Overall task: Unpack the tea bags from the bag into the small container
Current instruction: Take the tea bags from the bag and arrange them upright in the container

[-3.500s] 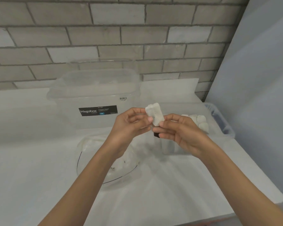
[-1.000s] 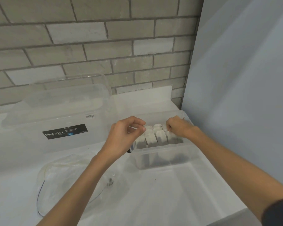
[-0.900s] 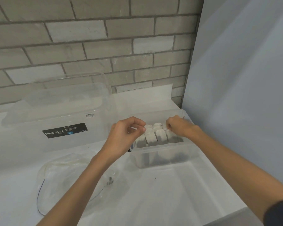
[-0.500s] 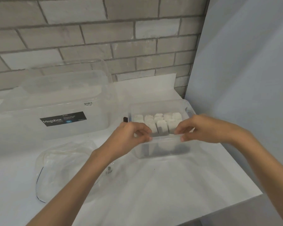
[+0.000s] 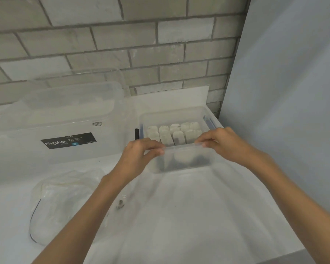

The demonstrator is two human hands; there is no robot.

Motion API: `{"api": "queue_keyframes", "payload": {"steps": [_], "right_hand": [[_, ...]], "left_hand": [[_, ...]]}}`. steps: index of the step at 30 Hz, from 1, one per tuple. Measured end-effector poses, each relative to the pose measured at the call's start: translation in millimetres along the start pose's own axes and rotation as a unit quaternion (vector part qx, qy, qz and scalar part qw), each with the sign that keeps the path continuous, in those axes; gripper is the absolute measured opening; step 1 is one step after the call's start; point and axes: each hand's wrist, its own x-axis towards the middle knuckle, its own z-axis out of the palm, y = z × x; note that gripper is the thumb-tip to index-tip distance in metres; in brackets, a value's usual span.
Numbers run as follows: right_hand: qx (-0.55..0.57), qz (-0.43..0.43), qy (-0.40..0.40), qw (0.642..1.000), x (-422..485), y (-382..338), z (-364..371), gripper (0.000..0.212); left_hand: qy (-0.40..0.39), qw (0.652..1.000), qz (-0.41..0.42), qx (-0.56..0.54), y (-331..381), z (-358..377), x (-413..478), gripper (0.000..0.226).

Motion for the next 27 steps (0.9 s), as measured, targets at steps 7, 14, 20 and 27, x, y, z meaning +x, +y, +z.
{"api": "queue_keyframes", "payload": {"steps": [7,14,20,27], "right_hand": [[-0.016,-0.046,0.093,0.994,77.7,23.4,22.0,0.034],[-0.049,-0.02,0.129,0.99,136.2,39.1,39.4,0.053],[-0.07,-0.004,0.121,0.99,157.7,38.2,36.8,0.058],[-0.093,-0.019,0.114,0.989,165.2,36.8,32.0,0.058]], "left_hand": [[0.093,0.989,0.011,0.115,-28.7,13.5,61.4,0.025],[0.134,0.971,0.031,0.197,-39.4,16.0,101.6,0.02],[0.143,0.963,0.027,0.228,-50.9,15.7,123.6,0.022],[0.13,0.961,0.008,0.245,-56.8,15.0,135.4,0.025]]}}
